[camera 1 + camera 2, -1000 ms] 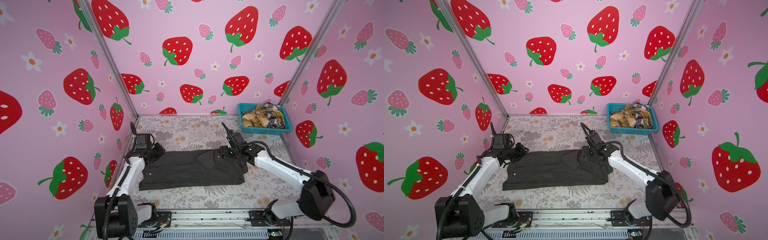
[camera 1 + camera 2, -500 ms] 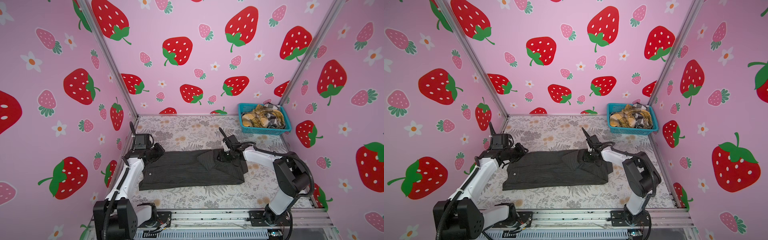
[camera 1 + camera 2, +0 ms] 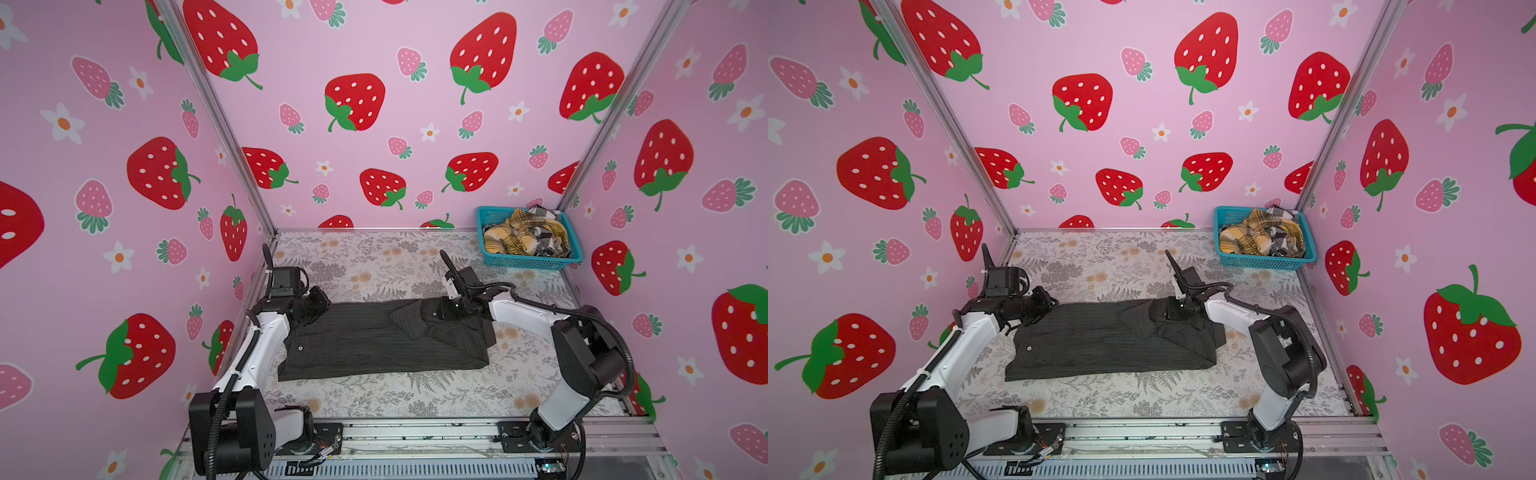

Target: Fold and stack the long sleeve shirts

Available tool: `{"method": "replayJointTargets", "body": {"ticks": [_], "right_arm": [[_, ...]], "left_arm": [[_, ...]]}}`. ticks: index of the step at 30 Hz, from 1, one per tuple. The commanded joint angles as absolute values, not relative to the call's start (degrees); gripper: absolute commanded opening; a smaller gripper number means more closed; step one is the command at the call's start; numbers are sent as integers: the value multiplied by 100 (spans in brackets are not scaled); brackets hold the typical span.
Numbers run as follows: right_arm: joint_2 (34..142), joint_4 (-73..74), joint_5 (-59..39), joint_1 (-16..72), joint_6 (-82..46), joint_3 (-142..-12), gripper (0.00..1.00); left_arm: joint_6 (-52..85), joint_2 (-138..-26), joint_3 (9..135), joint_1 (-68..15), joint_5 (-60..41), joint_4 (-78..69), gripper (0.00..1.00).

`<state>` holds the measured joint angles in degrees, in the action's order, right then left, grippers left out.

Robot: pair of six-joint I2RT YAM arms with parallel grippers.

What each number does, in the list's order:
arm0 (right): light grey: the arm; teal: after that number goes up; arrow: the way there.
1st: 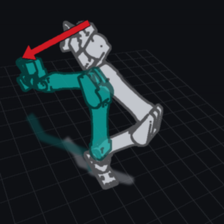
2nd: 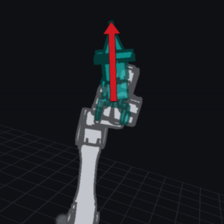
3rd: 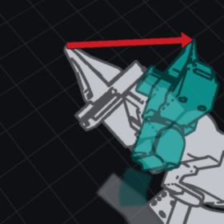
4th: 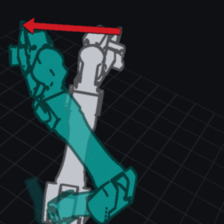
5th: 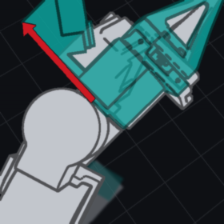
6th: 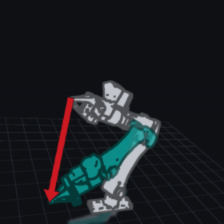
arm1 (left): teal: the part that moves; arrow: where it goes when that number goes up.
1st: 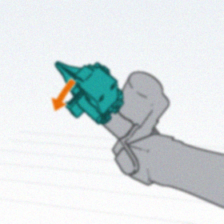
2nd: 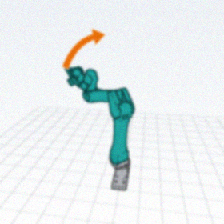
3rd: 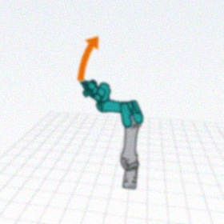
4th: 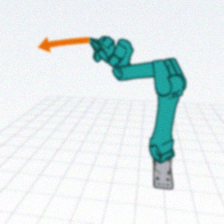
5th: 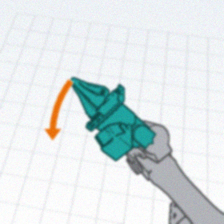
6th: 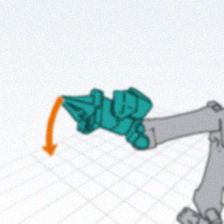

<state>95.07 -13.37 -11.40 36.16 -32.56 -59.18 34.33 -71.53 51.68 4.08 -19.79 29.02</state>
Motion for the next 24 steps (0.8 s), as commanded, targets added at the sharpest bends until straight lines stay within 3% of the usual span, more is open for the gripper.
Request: {"method": "replayJointTargets", "body": {"ticks": [1,8,15,20,24], "right_arm": [[8934,-1417,-809,3669,-2881,-6268,0],[8968,-2002,-562,3708,-2749,-6607,0],[8340,-1391,-747,4030,-2487,-6407,0],[8211,-1527,549,4985,-1375,-7168,0],[8329,-1331,1006,5717,-392,-7601,0]], "left_arm": [[3371,-7154,5444,382,-2037,2983,22],[3393,-7199,5432,381,-2039,2952,18],[3431,-7198,5405,380,-2205,2893,17],[3602,-6992,5470,386,-2294,2790,18],[3730,-6733,5484,381,-2239,2766,19]]}}
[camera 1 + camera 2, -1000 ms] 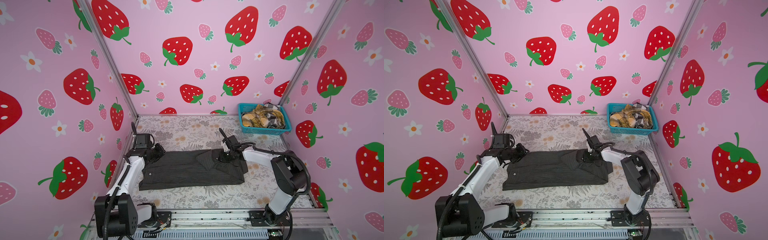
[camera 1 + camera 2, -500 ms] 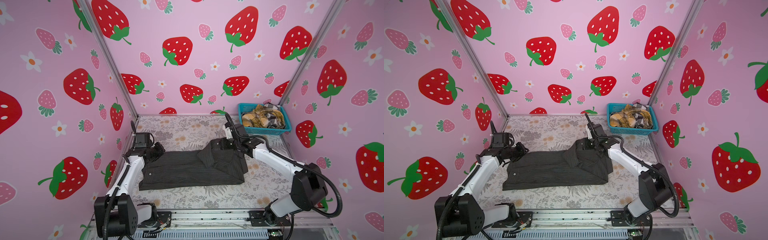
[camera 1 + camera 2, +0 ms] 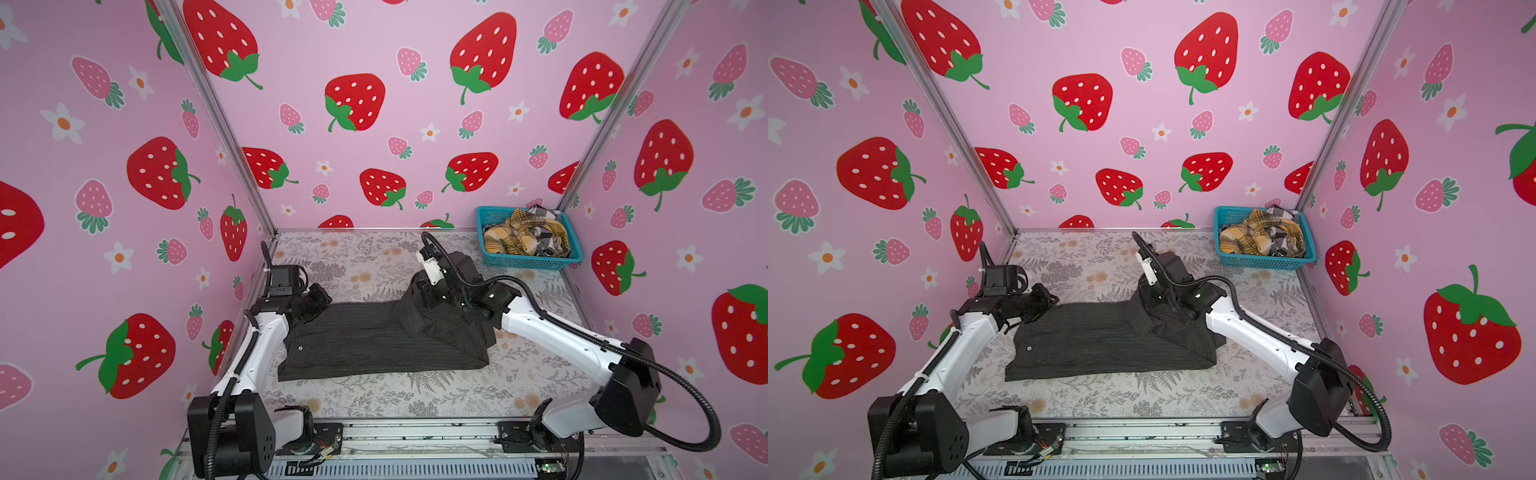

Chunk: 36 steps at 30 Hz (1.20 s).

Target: Fold and stack the long sleeve shirts

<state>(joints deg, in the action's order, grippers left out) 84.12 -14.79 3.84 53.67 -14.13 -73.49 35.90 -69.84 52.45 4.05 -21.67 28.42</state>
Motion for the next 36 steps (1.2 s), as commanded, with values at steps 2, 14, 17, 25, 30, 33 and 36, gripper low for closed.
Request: {"method": "replayJointTargets", "body": {"ticks": [2,14,17,25,30,33,36], "right_arm": [[8380,-1173,1163,6131,75,-7644,0],[8831,-1518,1602,7525,-267,-7321,74],[8302,-1304,1854,7295,-948,-6933,85],[8353,-2033,833,5330,-2855,-6685,81],[8553,-1967,129,4560,-3162,-6307,78],[8600,-1925,-106,4260,-3280,-6157,79],[8597,-1676,-429,3928,-3402,-5963,79]], "left_arm": [[3911,-6547,5345,386,-2159,2687,20],[5332,-5634,3928,98,-1917,2621,38],[5301,-5481,3869,-129,-1792,2795,43],[4361,-5955,4424,-1317,-1976,3565,55],[3904,-6411,5417,-3110,-237,5693,60],[4152,-6663,5425,-3948,235,6224,64],[4312,-7143,5416,-4471,471,6249,67]]}}
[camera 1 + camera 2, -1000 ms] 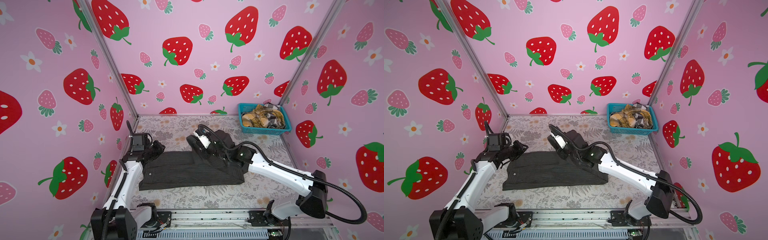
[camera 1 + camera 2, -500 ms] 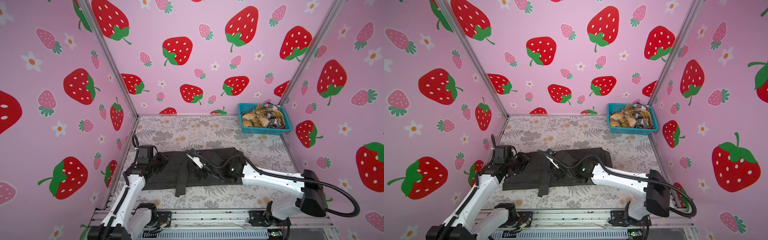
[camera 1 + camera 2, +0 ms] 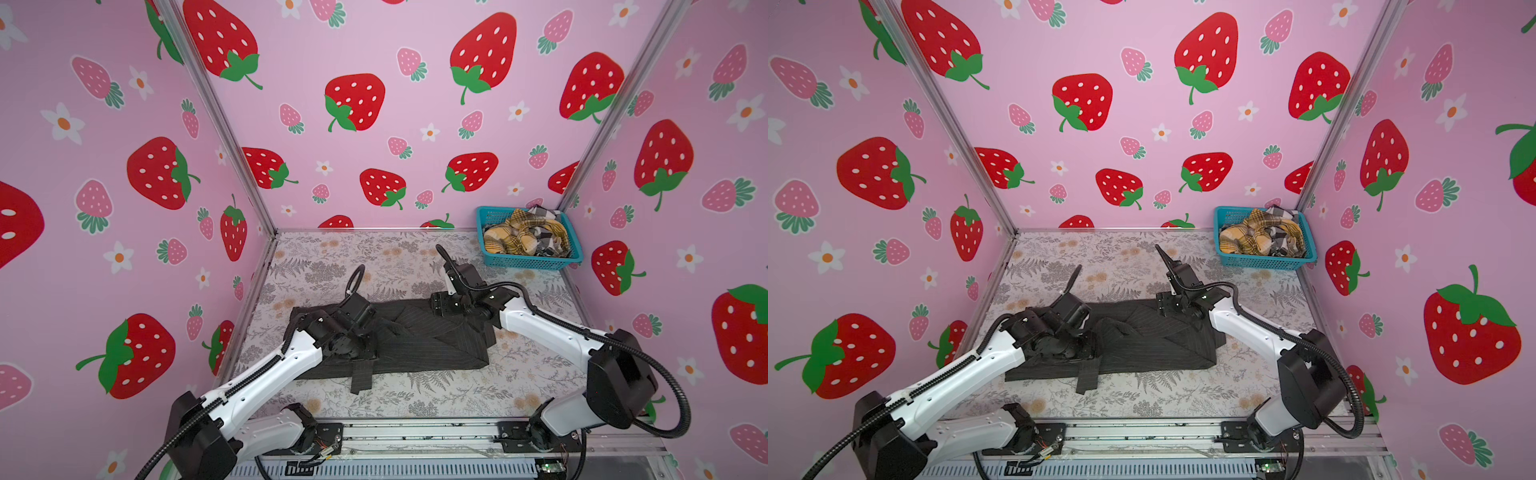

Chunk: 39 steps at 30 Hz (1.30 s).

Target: Fold and stack the long sleeve shirts

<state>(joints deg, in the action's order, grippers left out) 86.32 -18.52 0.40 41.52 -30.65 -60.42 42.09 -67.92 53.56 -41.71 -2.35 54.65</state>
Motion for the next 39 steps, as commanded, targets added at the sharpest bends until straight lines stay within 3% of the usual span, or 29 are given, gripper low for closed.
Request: {"method": "replayJointTargets", "body": {"ticks": [1,10,16,22,28,30,35,39], "right_arm": [[8598,-1578,-602,3822,-3451,-5878,79],[8656,-1444,-1109,3374,-3445,-5667,78],[8604,-1351,-1276,3193,-3436,-5537,77],[8613,-1338,-1411,3109,-3432,-5487,74],[8812,-1178,-1632,2933,-3541,-5336,73],[8974,-1100,-1694,2878,-3560,-5340,69],[9548,-1143,-1690,2734,-3519,-5493,45],[9680,-1258,-1661,2681,-3493,-5570,35]], "left_arm": [[4319,-7375,5473,-4579,511,6198,68],[4115,-9120,6426,-5083,1389,6278,72],[4125,-9541,6365,-5135,1821,6217,66],[4201,-9879,6498,-5125,2282,6250,49],[4255,-9388,6499,-5126,2453,6471,8],[4217,-9006,6504,-5124,2586,6581,0],[3508,-7943,6548,-5085,3091,6554,0],[2745,-7519,6478,-4563,2805,6124,0]]}}
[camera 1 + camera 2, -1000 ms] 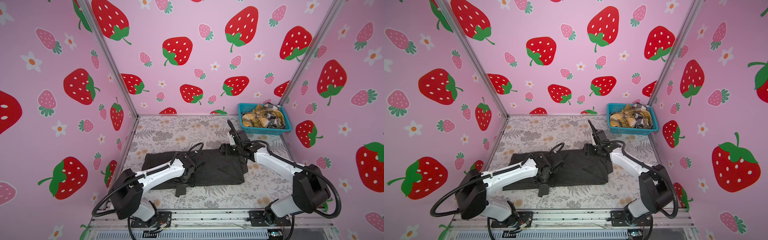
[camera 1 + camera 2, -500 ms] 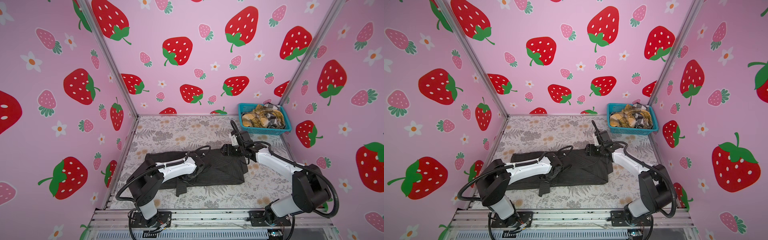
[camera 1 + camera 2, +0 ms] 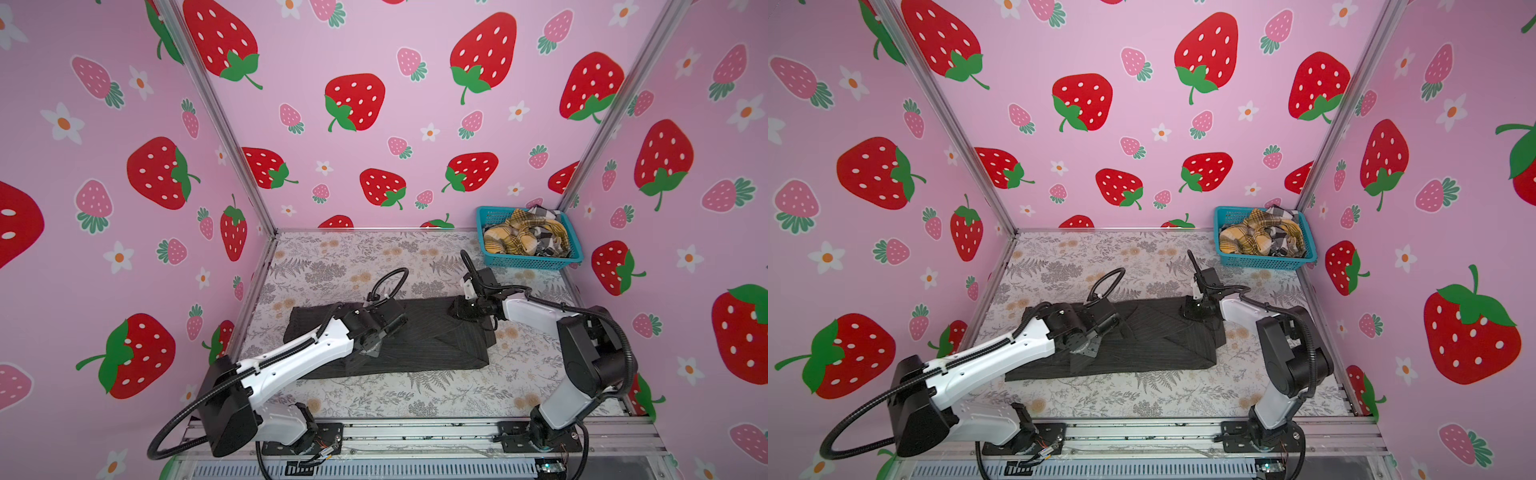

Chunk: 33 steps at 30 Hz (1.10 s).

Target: Fold and stack the long sleeve shirts

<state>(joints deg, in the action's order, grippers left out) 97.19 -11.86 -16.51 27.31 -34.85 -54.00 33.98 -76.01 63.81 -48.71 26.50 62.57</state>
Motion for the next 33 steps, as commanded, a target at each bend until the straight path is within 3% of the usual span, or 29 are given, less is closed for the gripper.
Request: {"method": "replayJointTargets", "body": {"ticks": [1,5,8,11,15,18,26,29,33], "right_arm": [[9589,-1257,-1670,2681,-3489,-5566,35],[9056,-1412,-1712,2768,-3417,-5662,43],[8713,-1617,-1872,3171,-3246,-5882,64],[8618,-1626,-2254,3876,-3063,-6104,79],[8784,-1766,-2026,4666,-2828,-6457,86],[9101,-1652,-2085,4701,-2947,-6530,84],[9908,-1534,-1925,4976,-3101,-6645,74],[9647,-1428,-1837,4839,-3168,-6444,73],[9545,-1664,-1578,4707,-3062,-6466,73]], "left_arm": [[2583,-7453,6463,-4462,2704,6015,0],[2368,-7305,6287,-4374,2417,5794,0],[2435,-7164,5959,-4382,1931,5597,0],[2476,-6796,5549,-4433,1567,5160,0],[2362,-6350,5299,-4430,1434,4617,0],[2378,-6411,5363,-4423,1307,4557,26],[3799,-6055,4684,-4597,668,4714,53],[4760,-5349,4366,-4548,447,5074,75],[5902,-4772,4175,-3767,235,6103,87]]}}
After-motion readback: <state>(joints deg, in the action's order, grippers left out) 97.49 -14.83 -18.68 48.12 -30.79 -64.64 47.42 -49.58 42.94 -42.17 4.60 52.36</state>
